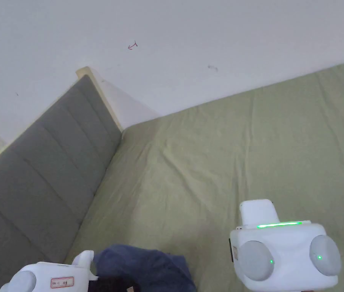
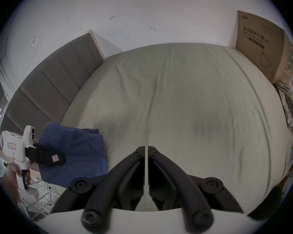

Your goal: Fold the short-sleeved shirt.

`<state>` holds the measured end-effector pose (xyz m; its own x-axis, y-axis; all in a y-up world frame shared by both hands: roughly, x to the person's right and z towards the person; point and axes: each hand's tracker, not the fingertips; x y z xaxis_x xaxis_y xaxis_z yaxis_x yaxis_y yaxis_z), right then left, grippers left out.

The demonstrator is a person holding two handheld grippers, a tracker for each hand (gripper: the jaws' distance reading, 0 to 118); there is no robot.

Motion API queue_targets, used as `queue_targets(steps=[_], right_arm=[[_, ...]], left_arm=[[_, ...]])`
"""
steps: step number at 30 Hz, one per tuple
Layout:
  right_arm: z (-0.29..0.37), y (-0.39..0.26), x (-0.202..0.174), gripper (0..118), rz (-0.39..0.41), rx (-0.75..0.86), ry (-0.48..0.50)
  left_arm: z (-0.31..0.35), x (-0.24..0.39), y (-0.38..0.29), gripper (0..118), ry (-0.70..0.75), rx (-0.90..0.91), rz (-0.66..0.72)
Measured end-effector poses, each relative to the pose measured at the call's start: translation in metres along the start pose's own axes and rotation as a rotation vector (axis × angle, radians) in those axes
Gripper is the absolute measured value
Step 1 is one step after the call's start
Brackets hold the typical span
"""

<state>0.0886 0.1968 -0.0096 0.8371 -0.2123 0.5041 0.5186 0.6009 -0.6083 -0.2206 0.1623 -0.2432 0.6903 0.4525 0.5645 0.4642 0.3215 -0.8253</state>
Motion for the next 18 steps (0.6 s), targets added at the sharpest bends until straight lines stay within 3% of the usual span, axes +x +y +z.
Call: queue_targets(steps=[3, 4, 7, 9, 13, 18], right_arm=[[-0.011, -0.006, -0.022, 4, 0.015, -0.013, -0.006], [-0.013, -0.008, -0.026, 4, 0.024, -0.014, -0.011], [-0.017, -0.014, -0.034, 4, 0.039, -0.013, -0.022], [-0.019, -0.016, -0.035, 4, 0.044, -0.015, -0.036], [-0.017, -0.017, -0.027, 4, 0.025, -0.003, -0.072], [-0.008, -0.015, -0.015, 4, 0.020, 0.005, -0.078]], left_arm=[[0.001, -0.022, -0.005, 31, 0.107, -0.018, -0.034], [-0.001, -0.028, -0.005, 42, 0.127, -0.023, -0.027], [-0.008, -0.032, -0.011, 118, 0.258, -0.004, -0.056], [-0.004, -0.031, -0.013, 112, 0.285, 0.074, -0.111], [-0.002, -0.028, -0.011, 112, 0.373, 0.105, -0.063], [-0.001, 0.015, -0.022, 112, 0.643, 0.154, -0.017]])
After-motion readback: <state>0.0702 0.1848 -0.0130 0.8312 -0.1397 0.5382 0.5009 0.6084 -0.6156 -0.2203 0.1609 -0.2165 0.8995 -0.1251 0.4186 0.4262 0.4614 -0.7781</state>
